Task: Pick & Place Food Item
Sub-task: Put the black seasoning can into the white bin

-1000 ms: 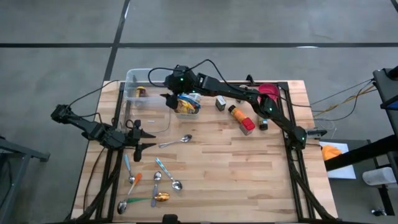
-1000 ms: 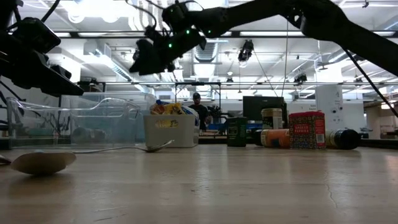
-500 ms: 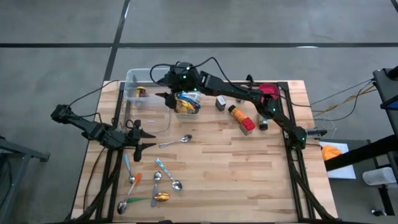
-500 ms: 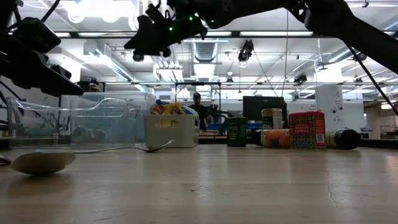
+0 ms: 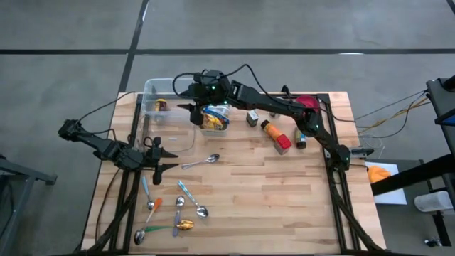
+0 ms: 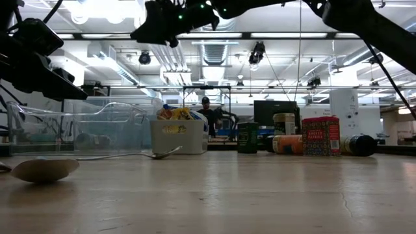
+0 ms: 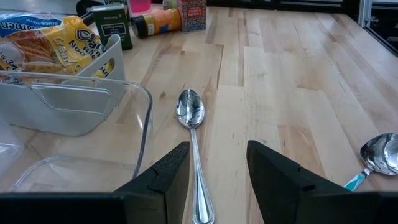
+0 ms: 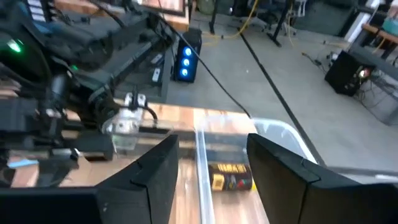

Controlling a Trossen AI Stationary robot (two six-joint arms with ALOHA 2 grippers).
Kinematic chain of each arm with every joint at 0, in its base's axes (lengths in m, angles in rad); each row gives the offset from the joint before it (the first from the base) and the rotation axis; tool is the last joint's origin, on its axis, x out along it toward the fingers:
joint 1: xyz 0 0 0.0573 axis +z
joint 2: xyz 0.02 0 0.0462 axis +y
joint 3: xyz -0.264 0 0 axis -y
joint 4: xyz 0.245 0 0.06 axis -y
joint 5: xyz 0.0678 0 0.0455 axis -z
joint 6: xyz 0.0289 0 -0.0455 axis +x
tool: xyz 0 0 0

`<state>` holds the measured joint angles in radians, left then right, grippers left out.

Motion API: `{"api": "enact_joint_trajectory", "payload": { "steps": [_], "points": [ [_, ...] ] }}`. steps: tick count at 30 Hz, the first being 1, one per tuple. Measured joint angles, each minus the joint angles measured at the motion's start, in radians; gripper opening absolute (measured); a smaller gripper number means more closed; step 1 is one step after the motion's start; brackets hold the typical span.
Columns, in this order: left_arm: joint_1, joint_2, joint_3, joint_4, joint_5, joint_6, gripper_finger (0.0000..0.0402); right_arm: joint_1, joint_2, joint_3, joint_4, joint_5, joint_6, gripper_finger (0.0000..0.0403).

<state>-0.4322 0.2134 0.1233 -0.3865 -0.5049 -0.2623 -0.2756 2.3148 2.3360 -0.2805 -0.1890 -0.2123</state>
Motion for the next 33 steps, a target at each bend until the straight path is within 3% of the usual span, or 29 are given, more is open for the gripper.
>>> {"api": "enact_joint_trajectory", "payload": {
  "steps": [5,14,21,29,33],
  "points": [
    [0.000,0.000,0.000,0.000,0.000,0.000,0.0164,0.031,-0.001,-0.023,0.136,-0.003,0.026,0.0184],
    [0.000,0.000,0.000,0.000,0.000,0.000,0.0163,0.110,-0.011,-0.305,0.611,0.047,0.063,0.0183],
    [0.000,0.000,0.000,0.000,0.000,0.000,0.0163,0.149,-0.165,-0.593,0.653,0.276,0.029,0.0183],
    [0.000,0.000,0.000,0.000,0.000,0.000,0.0163,0.213,-0.492,-1.010,0.559,0.673,0.128,0.0183],
    [0.000,0.000,0.000,0.000,0.000,0.000,0.0163,0.217,-0.647,-1.166,0.490,0.753,0.210,0.0183]
  ]
}}
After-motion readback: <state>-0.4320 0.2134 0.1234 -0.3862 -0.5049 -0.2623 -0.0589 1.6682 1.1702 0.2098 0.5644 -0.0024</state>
